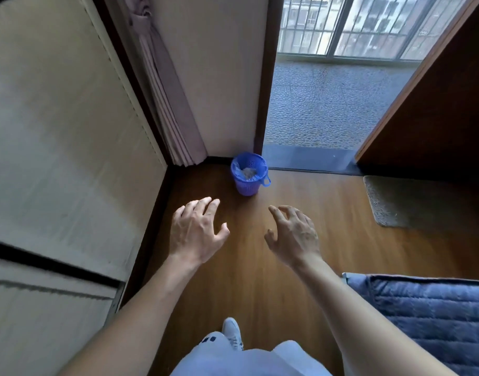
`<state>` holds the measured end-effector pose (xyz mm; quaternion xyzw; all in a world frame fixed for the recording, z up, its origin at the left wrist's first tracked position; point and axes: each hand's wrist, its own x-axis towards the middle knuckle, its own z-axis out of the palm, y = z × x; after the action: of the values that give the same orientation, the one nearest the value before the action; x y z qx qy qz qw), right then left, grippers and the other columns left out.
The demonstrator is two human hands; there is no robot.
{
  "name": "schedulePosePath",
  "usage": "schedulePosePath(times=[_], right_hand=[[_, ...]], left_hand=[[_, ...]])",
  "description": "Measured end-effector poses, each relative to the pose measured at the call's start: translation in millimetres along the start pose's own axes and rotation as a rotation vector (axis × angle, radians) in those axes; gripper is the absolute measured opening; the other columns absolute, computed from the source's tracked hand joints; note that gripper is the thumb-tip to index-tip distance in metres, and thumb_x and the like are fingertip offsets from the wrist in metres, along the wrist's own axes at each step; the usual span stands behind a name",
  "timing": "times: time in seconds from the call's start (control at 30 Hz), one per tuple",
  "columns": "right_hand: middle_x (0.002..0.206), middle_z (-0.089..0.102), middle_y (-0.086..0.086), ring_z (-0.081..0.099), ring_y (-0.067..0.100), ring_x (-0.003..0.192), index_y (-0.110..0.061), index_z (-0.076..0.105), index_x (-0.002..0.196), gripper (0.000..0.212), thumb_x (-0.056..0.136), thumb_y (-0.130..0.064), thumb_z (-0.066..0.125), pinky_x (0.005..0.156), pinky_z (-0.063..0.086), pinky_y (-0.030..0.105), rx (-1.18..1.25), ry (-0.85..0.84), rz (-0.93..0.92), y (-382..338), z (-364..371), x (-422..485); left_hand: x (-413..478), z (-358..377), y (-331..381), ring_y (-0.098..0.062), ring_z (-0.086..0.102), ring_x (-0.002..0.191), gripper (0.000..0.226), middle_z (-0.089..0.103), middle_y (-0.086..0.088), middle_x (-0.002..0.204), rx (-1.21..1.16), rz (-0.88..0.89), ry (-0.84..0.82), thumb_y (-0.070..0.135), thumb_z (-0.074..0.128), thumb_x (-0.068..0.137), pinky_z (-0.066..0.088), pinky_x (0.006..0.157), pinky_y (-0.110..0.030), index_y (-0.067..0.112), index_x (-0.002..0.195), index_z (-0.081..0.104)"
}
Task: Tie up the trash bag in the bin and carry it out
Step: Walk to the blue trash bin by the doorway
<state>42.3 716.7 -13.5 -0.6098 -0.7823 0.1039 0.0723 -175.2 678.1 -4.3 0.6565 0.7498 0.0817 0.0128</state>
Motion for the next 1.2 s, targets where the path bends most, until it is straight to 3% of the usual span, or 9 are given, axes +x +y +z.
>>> schedulePosePath(times=[0.33, 0.9, 1.2], right_hand=[[0.137, 0.058, 0.002, 0.051, 0.023, 0.128, -0.026, 0.050, 0.140, 0.060, 0.081, -0.037, 0.057, 0.106, 0.038, 0.040, -0.005, 0.007, 0.041, -15, 9, 110], [0.135, 0.060, 0.002, 0.054, 0.025, 0.125, -0.028, 0.053, 0.137, 0.059, 0.080, -0.041, 0.054, 0.104, 0.041, 0.041, 0.050, -0.009, 0.032, 37, 12, 380], [0.137, 0.058, 0.001, 0.052, 0.023, 0.125, -0.029, 0.049, 0.138, 0.059, 0.081, -0.041, 0.051, 0.104, 0.041, 0.040, 0.036, -0.052, -0.006, 52, 9, 484]], left_hand=[[116, 11, -34, -0.024, 0.056, 0.124, 0.064, 0.061, -0.004, 0.136, -0.014, 0.028, -0.013, 0.053, 0.043, 0.080, 0.044, 0.102, -0.046, 0.021, 0.134, 0.055], [390, 48, -4, -0.024, 0.056, 0.122, 0.064, 0.061, -0.005, 0.135, 0.032, 0.013, -0.094, 0.052, 0.041, 0.080, 0.045, 0.100, -0.046, 0.020, 0.133, 0.054], [481, 60, -8, -0.023, 0.056, 0.123, 0.066, 0.061, -0.005, 0.136, 0.025, -0.027, -0.106, 0.053, 0.039, 0.080, 0.045, 0.101, -0.046, 0.019, 0.134, 0.054]])
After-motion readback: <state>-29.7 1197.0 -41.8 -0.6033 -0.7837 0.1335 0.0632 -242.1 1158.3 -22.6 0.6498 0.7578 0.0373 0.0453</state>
